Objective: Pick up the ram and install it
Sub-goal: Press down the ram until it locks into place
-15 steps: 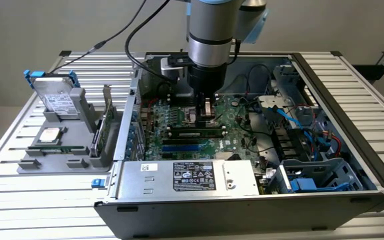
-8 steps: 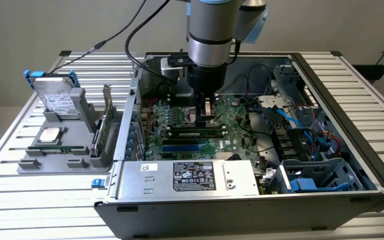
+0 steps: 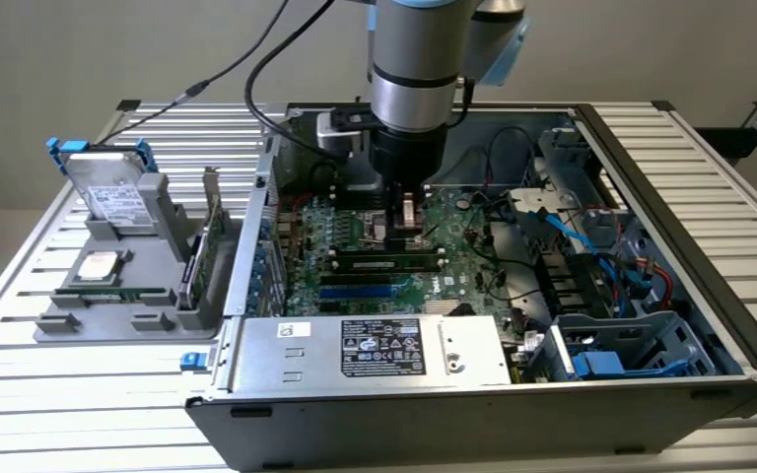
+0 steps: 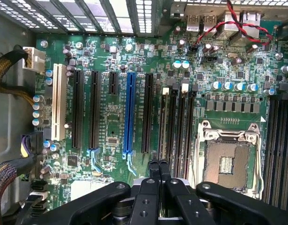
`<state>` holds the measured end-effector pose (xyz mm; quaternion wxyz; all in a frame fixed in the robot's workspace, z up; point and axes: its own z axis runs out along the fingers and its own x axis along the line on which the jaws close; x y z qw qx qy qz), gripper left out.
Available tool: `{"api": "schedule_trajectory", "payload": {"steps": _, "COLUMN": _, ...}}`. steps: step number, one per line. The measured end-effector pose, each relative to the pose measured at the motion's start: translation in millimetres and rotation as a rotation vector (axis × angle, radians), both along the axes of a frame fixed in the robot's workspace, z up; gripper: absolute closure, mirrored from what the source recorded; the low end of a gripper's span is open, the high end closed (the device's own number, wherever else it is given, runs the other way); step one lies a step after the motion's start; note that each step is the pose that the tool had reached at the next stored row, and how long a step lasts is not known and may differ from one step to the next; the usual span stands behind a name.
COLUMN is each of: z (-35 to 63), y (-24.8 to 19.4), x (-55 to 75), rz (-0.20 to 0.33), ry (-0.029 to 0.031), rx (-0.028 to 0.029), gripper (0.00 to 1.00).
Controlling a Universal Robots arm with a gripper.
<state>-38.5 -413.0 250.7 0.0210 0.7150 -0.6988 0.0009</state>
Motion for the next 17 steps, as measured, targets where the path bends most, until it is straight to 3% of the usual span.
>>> {"api": "schedule_trajectory", "payload": {"steps": 17, "z": 0.0, "y": 0.0, "x": 0.0, "rz": -0.283, "ry": 0.0, "rx": 0.0, "gripper": 0.9}}
